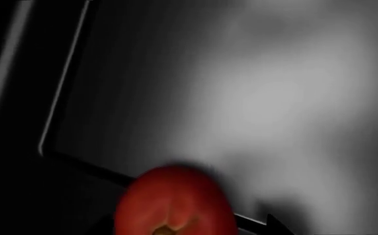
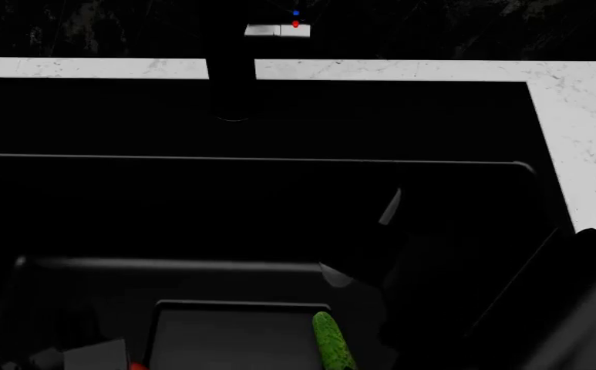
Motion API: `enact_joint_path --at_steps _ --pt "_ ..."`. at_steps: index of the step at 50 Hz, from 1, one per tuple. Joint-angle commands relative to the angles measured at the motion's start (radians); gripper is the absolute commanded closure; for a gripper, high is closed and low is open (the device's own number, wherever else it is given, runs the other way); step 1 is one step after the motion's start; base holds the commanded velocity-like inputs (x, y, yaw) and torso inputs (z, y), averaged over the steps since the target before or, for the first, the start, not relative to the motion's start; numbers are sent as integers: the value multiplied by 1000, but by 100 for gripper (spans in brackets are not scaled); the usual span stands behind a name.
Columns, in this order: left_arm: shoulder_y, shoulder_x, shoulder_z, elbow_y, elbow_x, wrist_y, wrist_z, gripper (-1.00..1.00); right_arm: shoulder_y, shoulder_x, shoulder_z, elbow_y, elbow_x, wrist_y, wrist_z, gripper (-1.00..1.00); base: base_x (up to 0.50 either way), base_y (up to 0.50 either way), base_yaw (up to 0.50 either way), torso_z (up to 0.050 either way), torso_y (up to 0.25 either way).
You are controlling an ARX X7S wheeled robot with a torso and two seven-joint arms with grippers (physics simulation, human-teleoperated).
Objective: Pick the vegetables from the sink and place them on the cutting board.
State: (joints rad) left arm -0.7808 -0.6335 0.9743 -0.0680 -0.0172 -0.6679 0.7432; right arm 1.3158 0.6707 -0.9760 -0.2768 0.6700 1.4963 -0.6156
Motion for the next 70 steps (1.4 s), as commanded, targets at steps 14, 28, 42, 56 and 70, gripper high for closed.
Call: enact_joint_path --at_steps 14,28,42,56,70 --pt "19 47 -4 -80 46 64 -23 100 -1 -13 19 -10 -8 6 6 -100 0 0 0 0 0" --pt "34 42 -55 -111 102 289 -213 100 12 -11 7 -13 8 7 20 -100 3 -2 -3 -1 -3" --pt "46 7 -138 11 56 316 -272 100 25 -12 -5 0 17 -3 31 -100 0 0 0 0 0" --pt "63 49 -215 77 62 273 -421 100 77 -179 68 170 147 71 189 -100 0 0 0 0 0" --pt "84 57 -233 156 74 172 -468 100 79 -279 81 503 501 52 580 -100 0 0 0 0 0"
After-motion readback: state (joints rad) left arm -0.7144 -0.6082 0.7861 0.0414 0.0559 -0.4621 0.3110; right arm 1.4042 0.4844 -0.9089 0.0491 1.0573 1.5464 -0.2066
